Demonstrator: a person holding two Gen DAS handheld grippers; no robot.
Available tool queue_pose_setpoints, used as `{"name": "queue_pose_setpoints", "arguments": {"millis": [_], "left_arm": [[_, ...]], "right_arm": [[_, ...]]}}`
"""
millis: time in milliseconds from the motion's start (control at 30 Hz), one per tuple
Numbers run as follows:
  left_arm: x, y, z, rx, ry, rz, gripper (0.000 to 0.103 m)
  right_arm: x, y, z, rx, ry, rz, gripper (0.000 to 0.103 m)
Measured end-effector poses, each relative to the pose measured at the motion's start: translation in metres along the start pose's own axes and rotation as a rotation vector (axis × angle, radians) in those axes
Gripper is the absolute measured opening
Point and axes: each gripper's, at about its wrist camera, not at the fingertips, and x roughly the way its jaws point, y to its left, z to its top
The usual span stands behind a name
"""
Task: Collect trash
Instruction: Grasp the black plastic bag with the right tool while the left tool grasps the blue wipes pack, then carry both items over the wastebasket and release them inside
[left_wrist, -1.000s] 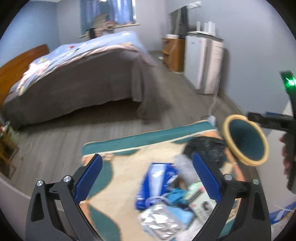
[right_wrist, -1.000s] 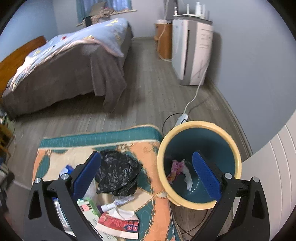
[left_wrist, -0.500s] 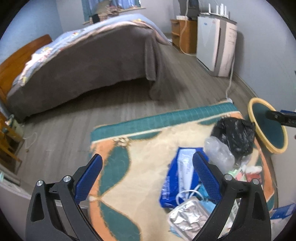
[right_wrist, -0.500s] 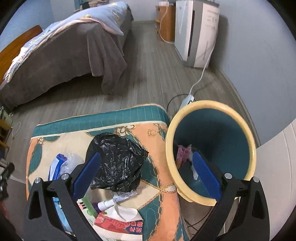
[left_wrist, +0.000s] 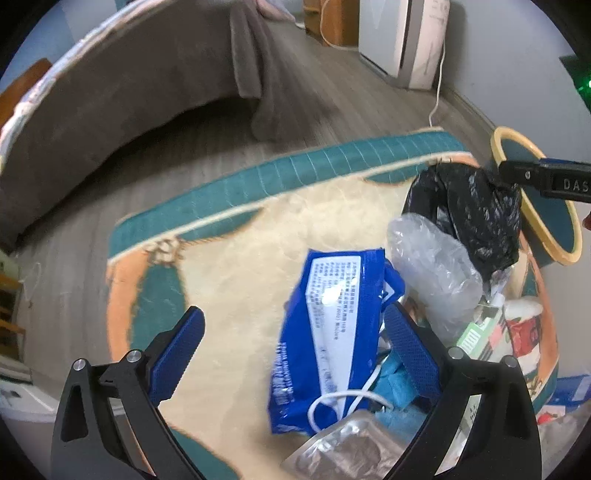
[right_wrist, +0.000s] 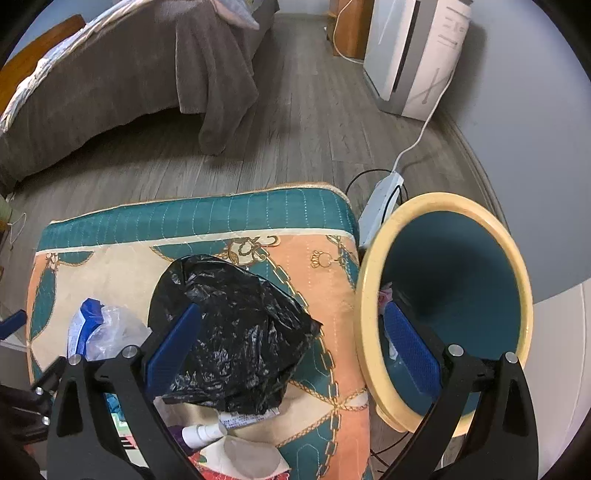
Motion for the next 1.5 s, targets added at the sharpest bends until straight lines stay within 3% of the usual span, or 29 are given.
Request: {"name": "queue_pose_setpoints", "arguments": {"millis": [233, 400, 467, 567, 600, 633, 700, 733, 833, 967, 1167, 1367, 1500], "left_arm": [[0.028, -0.009, 0.007, 0.037, 0.055, -0.004, 0.097], [0.042, -0.013, 0.010, 0.058, 0.097, -0.036, 0.095], [0.044, -0.009, 0.011, 0.043, 0.106, -0.054, 0.095], [0.047, -0.005, 0.011, 0.019, 0.124, -0.081, 0.094], [0.047, -0.004, 0.011, 0.014, 0.130, -0.090, 0.092], [0.048, -0.004, 0.010, 0.011, 0.134, -0.103, 0.082], [0.046, -0.003, 0.011, 0.000, 0.148, -0.167, 0.062], [0.044, -0.004, 0.011, 0.001, 0.149, -0.168, 0.060], [0.038, -0.009, 0.009, 0.036, 0.142, -0.171, 0.046], [0.028, -0.009, 0.007, 0.042, 0.133, -0.168, 0.035], [-0.003, -0.003, 0.006, 0.048, 0.041, -0.118, 0.032], [-0.042, 0.002, 0.009, 0.029, -0.117, -0.059, 0.032], [-0.076, 0.002, 0.012, 0.054, -0.266, 0.045, 0.032]], "right_arm": [[0.023, -0.003, 0.004, 0.022, 0.061, 0.019, 0.097], [0.035, -0.003, 0.003, 0.035, 0.109, 0.082, 0.094], [0.038, -0.001, 0.003, 0.030, 0.127, 0.108, 0.088], [0.038, 0.006, 0.001, 0.000, 0.152, 0.122, 0.068], [0.039, 0.009, 0.000, -0.012, 0.160, 0.121, 0.053], [0.039, 0.011, -0.001, -0.022, 0.166, 0.117, 0.038], [0.036, 0.010, -0.001, -0.013, 0.159, 0.115, 0.021], [0.032, 0.008, 0.000, 0.001, 0.149, 0.126, 0.015], [0.021, 0.006, 0.001, 0.011, 0.112, 0.146, 0.008], [0.003, 0.007, 0.005, -0.007, 0.060, 0.160, 0.007], [-0.026, 0.008, 0.009, -0.023, -0.017, 0.171, 0.006], [-0.058, 0.005, 0.004, 0.000, -0.087, 0.176, 0.006], [-0.080, 0.001, 0.000, -0.004, -0.120, 0.150, 0.006]]}}
